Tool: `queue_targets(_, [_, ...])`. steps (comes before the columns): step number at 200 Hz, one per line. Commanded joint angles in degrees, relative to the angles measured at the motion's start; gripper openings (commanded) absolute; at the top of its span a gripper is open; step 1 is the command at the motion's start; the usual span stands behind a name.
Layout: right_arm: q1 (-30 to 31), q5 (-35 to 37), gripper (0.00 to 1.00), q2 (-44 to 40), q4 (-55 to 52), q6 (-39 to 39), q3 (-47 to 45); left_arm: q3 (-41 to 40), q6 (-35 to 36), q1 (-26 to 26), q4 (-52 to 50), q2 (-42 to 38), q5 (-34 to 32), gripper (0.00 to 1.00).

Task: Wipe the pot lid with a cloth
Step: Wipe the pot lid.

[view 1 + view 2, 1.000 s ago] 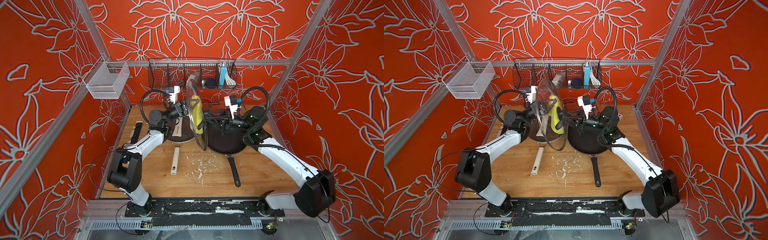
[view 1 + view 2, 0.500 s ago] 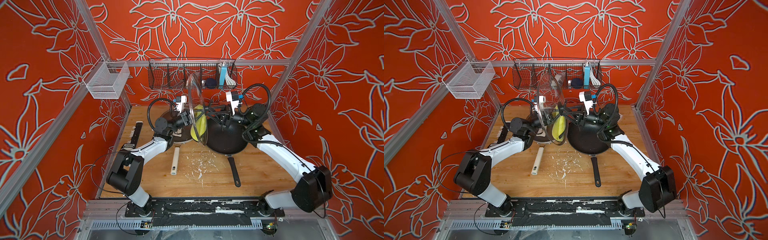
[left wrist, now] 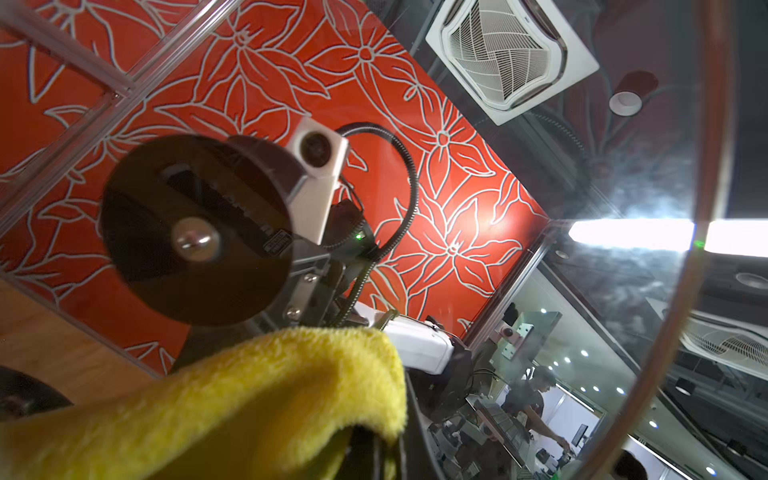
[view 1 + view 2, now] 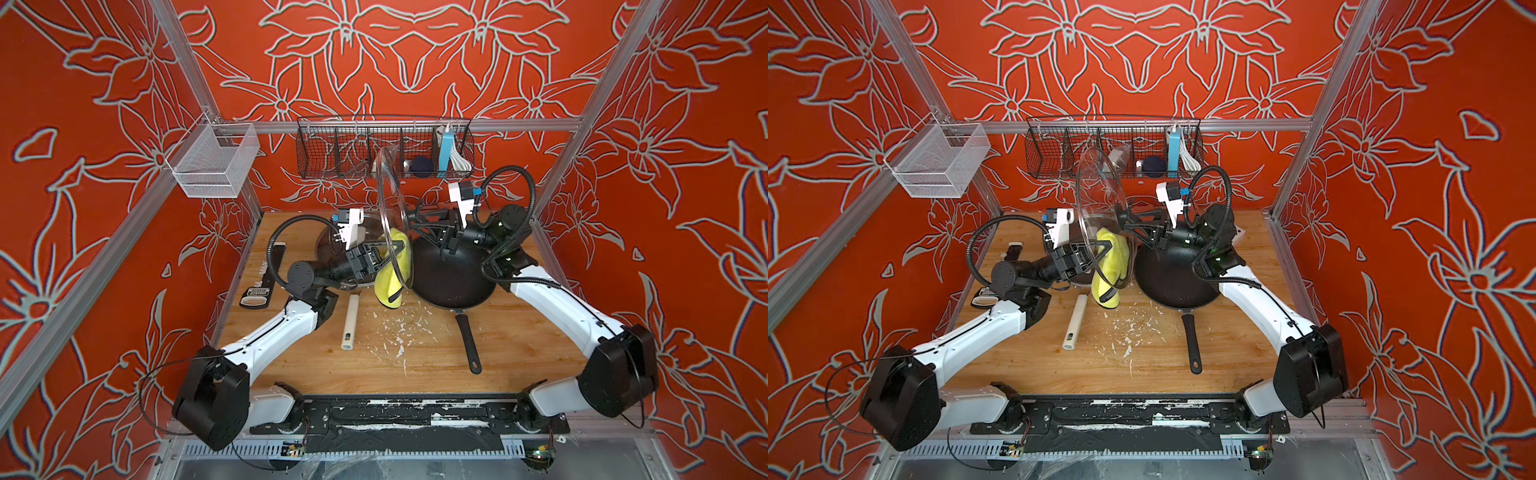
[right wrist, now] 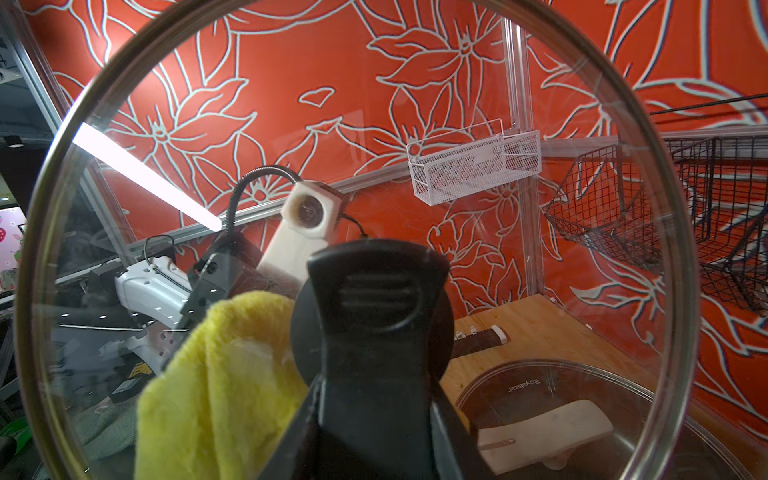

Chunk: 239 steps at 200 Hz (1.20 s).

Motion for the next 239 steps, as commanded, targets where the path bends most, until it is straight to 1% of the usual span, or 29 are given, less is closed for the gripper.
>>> queue_targets(1, [0.1, 1.9, 0.00, -1.4, 8.3, 0.1, 0.6, 2.3, 1.4, -0.2, 0.8, -2.4, 1.2, 0.00])
queue_targets(22, [0.1, 1.5, 0.00, -1.9, 8.3, 0.3, -0.2, 4.6, 1.0, 1.7, 0.6, -2.1, 1.2, 0.00])
queue_targets(46, [0.5, 0.8, 0.00, -2.2, 8.7, 1.2, -0.5, 8.1, -0.6, 4.6, 2.1, 0.7, 1.3, 0.00])
queue_targets(73, [1.4, -0.1, 0.00, -2.1, 11.3, 3.5, -1.3, 14.3, -5.1, 7.5, 6.1, 7.2, 0.8, 0.00])
queue_targets(104, [2.7, -0.6, 0.00, -2.9, 12.1, 4.3, -1.9, 22.2, -6.4, 7.7, 6.1, 15.3, 1.4, 0.00])
queue_targets(120, [3.0, -0.7, 0.00, -3.9, 13.0, 4.9, -2.2, 24.3, -6.8, 7.7, 6.0, 18.2, 1.3, 0.00])
queue_targets(145, [3.3, -1.0, 0.00, -5.6, 12.8, 5.1, -2.2, 24.4, -6.5, 7.7, 6.1, 21.0, 1.2, 0.00])
queue_targets(194, [3.3, -0.9, 0.00, -7.3, 12.4, 5.1, -0.9, 23.0, -5.7, 7.4, 6.1, 23.3, 1.2, 0.00])
queue_targets(239, [3.4, -0.5, 0.00, -7.0, 14.0, 7.0, 1.3, 23.4, -5.6, 5.4, 6.1, 26.3, 1.8, 0.00])
